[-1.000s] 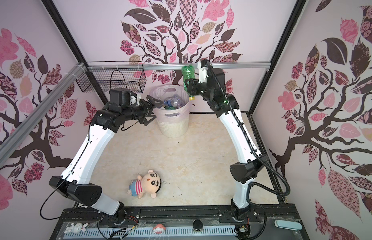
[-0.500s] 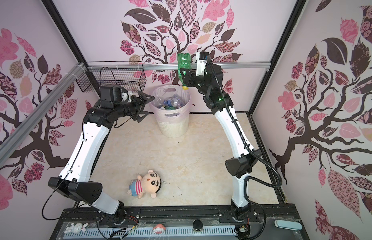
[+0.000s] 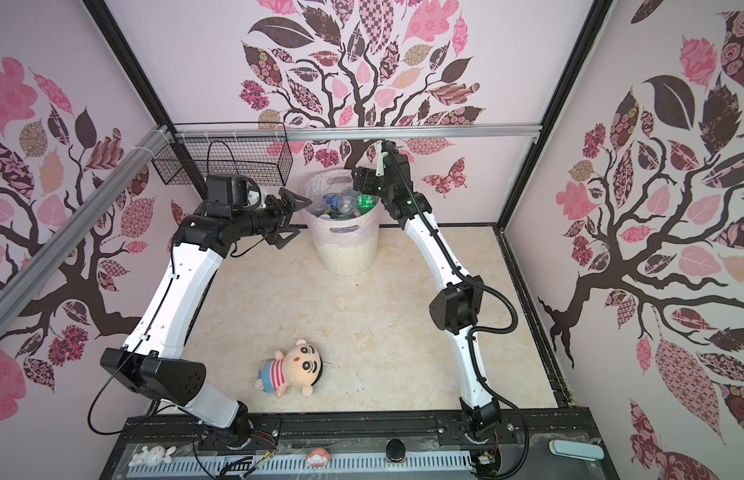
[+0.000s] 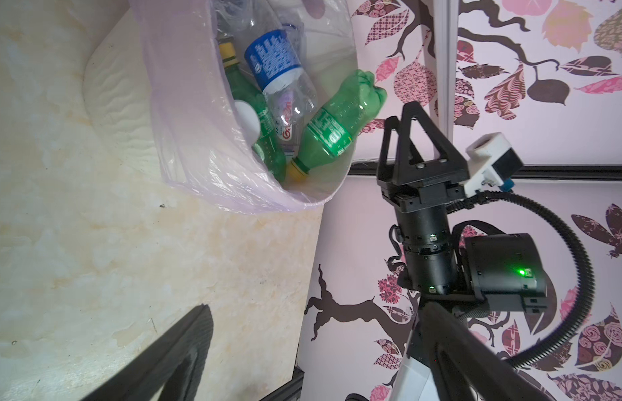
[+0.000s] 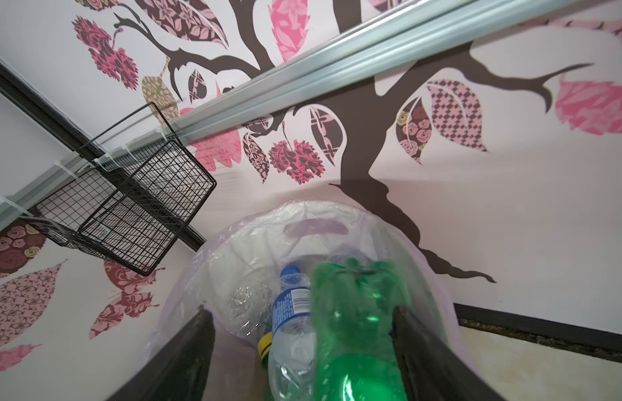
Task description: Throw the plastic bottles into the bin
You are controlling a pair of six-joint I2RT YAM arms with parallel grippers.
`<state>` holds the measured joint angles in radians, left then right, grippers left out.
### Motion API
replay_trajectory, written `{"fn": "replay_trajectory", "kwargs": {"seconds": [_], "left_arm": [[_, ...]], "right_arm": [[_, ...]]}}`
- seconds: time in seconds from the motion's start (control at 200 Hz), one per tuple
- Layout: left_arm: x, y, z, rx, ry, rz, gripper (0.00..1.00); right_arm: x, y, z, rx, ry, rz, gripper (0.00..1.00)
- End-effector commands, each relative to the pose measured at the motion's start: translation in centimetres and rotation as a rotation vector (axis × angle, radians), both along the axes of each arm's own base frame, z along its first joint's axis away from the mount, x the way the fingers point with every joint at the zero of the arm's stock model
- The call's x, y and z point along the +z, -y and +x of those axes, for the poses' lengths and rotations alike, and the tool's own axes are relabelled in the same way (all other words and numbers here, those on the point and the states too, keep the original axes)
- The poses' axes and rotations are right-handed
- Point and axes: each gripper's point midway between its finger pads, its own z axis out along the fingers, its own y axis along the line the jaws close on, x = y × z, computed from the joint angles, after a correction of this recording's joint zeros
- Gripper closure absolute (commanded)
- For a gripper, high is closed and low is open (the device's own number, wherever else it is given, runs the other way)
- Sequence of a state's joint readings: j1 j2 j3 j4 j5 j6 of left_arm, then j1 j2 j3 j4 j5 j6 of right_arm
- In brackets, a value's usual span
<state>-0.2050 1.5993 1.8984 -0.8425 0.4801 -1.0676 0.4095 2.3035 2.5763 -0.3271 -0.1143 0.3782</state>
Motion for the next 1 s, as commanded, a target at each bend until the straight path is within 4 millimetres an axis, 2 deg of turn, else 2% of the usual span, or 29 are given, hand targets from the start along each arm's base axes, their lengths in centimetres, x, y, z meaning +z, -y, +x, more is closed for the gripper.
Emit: {"fn": "replay_trajectory", "kwargs": {"seconds": [0.0,0.15,0.385,0.52,0.675,0.76,0.82,0.92,0.995], "left_arm": [[-0.1,-0.2,-0.4,-0.01,0.016,0.014,0.03],[0.1,-0.3,-0.6,-0.008,0.018,0.009,0.03],[0.8,-1.0,-0.8,0.029,0.05,0.021,0.03],[0.9,-1.9,-0.5,0.064,0.089,0.072,0.03],[1.5,-3.7,0.2,0.11,0.145,0.18,0.03],[1.7,-5.4,0.3,0.145,0.179,0.31,0.03],[0.5,-7.0,0.0,0.176,0.152,0.417,0.03],[-1.2,-9.5,-0.1,0.237,0.121,0.574,0.03],[-4.4,-11.4,0.3,0.272,0.079,0.693,0.03]], "right_arm": [[6.3,1.1,-1.9,-0.019,0.126,0.051,0.16],[7.0,1.5,-2.9,-0.018,0.117,0.038,0.01],[9.3,3.1,-6.0,-0.027,0.104,0.026,0.0],[9.7,4.8,-7.9,-0.067,0.074,-0.021,0.0],[8.2,7.4,-9.7,-0.139,0.001,-0.097,0.0],[7.3,9.0,-10.8,-0.19,-0.022,-0.154,0.0],[6.6,10.3,-11.8,-0.231,-0.034,-0.184,0.01],[4.1,12.2,-13.1,-0.291,-0.066,-0.245,0.01],[2.3,13.6,-14.3,-0.328,-0.076,-0.287,0.01]]}}
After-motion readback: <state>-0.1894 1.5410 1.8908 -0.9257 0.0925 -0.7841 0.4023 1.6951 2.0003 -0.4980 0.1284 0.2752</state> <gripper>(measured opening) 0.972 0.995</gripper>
